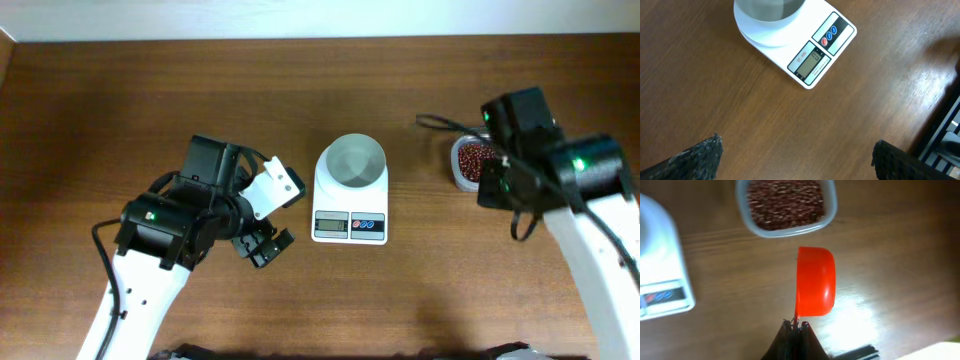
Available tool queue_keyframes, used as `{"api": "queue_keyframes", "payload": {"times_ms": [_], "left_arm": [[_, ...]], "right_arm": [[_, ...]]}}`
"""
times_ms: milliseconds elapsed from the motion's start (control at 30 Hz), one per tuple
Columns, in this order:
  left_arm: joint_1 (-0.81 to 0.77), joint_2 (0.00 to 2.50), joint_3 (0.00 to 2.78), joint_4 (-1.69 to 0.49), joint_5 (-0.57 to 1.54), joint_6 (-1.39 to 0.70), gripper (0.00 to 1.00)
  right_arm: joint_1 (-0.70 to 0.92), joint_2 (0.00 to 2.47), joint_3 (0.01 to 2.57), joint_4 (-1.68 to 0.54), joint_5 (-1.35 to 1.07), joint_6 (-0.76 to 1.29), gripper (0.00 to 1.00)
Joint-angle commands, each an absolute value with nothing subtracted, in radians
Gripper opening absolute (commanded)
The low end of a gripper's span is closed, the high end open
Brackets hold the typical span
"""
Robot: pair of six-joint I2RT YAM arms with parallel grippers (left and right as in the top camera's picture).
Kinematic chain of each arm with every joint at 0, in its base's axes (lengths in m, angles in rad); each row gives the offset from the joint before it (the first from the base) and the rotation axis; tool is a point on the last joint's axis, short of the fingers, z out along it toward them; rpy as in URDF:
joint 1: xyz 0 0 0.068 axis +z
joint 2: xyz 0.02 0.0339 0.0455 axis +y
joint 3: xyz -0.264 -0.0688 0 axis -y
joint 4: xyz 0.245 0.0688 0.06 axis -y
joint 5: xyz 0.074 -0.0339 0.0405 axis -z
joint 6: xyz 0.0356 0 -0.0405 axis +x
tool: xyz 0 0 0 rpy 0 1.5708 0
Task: Scoop and weigh 50g on scale
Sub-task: 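Dip the red scoop into the bean tub with the right gripper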
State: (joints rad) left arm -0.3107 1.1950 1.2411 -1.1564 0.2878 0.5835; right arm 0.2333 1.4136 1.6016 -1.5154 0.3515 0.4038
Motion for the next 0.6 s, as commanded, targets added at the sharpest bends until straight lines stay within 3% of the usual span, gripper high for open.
{"api": "queue_keyframes", "payload": {"times_ms": [0,233,567], "left_arm": [[-0.305,1.191,1.257,-1.154,0.292,0.599,0.99],[-0.305,1.191,1.257,-1.154,0.291,0.599,0.99],[-0.305,1.191,1.257,-1.154,0.292,0.599,0.99]], "right_arm": [[0.160,1.531,1.620,-1.460,0.448,0.375,0.04],[0.022,1.770,1.620,-1.187,0.216,0.038,0.04],[-0.091,1.885,1.618,-1.162,0.119,-0.121,0.04]]}}
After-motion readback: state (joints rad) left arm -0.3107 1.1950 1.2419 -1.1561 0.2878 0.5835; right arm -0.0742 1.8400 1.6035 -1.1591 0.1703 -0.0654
